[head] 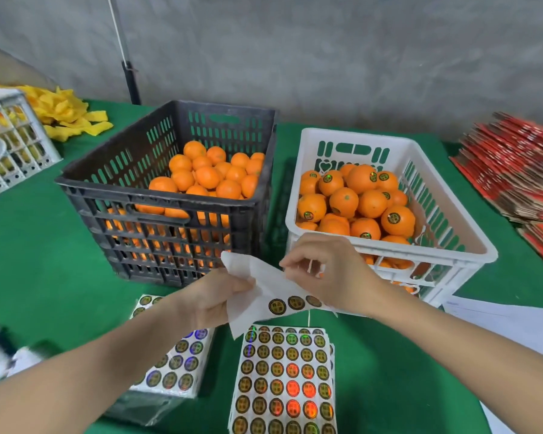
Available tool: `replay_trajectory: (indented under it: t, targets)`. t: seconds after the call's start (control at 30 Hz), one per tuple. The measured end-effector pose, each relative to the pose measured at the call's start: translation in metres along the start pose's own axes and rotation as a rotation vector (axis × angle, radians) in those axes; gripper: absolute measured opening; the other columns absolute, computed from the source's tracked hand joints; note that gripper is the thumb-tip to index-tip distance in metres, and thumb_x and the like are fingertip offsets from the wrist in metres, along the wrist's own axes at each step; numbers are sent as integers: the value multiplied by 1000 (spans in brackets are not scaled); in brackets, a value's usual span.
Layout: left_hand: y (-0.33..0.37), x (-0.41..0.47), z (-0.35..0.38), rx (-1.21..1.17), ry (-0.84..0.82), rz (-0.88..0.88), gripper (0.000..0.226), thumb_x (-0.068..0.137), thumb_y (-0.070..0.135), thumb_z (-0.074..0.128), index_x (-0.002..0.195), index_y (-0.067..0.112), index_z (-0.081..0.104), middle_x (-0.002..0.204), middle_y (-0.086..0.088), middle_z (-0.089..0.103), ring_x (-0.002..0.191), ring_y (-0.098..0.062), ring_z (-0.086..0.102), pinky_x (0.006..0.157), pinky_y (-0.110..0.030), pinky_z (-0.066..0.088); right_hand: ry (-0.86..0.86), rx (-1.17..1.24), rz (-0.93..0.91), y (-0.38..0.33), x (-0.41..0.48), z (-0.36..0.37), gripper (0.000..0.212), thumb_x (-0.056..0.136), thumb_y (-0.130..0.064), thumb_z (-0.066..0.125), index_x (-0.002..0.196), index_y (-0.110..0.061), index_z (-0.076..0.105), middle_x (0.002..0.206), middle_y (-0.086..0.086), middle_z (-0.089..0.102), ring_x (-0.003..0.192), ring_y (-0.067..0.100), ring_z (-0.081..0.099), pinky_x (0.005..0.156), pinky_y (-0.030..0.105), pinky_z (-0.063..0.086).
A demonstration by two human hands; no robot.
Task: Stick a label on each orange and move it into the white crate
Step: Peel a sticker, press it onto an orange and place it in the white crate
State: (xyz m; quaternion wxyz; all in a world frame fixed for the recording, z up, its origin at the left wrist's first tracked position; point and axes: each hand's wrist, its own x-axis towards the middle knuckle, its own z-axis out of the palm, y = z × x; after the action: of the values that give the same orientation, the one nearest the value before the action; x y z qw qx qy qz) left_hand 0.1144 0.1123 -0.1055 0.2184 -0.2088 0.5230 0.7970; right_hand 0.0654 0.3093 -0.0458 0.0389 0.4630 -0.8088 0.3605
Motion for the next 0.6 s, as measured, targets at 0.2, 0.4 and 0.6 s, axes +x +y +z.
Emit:
replay_trajectory:
  t: [0.2,0.4,0.6]
  targets:
    - [-2,3,-2,-1,-43,-18,24,101,5,38,110,-4,58,93,-21,73,79,-29,72,67,-37,60,-204,-156,13,2,-19,31,12,84,-16,67,82,-8,76,80,8,65,75,20,58,68,39,48]
    - [-7,13,-16,-75,-57,-77,23,102,5,34,111,-4,53,91,-22,73,78,-31,73,61,-38,59,-94,-195,-90,-4,-20,40,7,77,-8,71,72,-7,75,69,5,64,60,20,60,53,27,50]
    - [-47,34,-33,193,-11,-122,27,94,2,54,121,2,54,105,-17,69,96,-33,66,86,-48,54,-41,-51,190,6,7,31,10,88,-13,64,84,-8,71,82,4,65,73,12,55,67,24,44]
